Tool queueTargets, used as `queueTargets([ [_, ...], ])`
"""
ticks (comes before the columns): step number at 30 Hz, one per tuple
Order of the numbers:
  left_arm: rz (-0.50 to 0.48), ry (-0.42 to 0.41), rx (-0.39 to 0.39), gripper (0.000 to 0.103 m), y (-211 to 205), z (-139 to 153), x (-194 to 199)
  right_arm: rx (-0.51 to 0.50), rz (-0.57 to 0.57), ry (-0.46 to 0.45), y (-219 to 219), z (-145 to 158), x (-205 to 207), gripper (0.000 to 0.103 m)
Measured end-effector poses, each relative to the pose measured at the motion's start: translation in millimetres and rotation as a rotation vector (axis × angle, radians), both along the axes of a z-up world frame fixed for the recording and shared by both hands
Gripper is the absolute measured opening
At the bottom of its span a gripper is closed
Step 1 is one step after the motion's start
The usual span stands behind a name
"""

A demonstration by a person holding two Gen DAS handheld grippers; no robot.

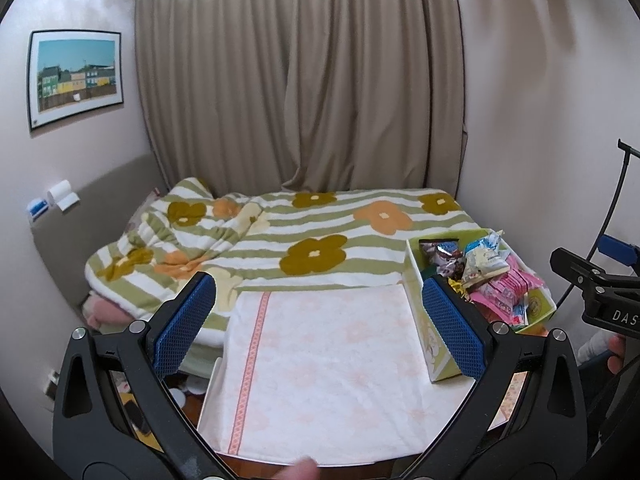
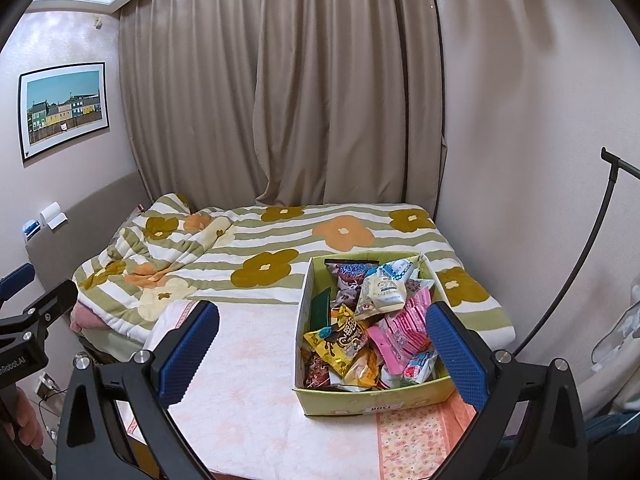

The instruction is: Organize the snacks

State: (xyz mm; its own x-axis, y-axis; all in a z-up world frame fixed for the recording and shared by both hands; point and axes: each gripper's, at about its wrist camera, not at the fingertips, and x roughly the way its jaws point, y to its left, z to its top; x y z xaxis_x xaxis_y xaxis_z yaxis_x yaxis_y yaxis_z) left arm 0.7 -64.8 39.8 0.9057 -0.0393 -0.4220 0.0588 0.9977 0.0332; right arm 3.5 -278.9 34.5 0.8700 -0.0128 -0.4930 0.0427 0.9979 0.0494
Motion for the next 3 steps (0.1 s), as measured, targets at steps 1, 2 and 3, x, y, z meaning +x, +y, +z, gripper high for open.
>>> queueTargets([
  [1, -0.002, 0.0, -0.006, 0.103, 0.4, -1.0, -0.3, 0.0, 0.002, 0.004, 1.2, -0.8, 0.4, 0.103],
  [2, -0.005, 0.009, -0.017, 0.103, 2.5, -3.0, 1.5, -0.001, 0.005, 0.01, 2.6, -1.9, 0.8, 0.103],
  [3, -0.009, 0.022, -0.024, 0.103, 4.1, -4.8, 3.5, -0.003, 0.008, 0.017, 4.1, -3.3, 1.6, 0.103],
])
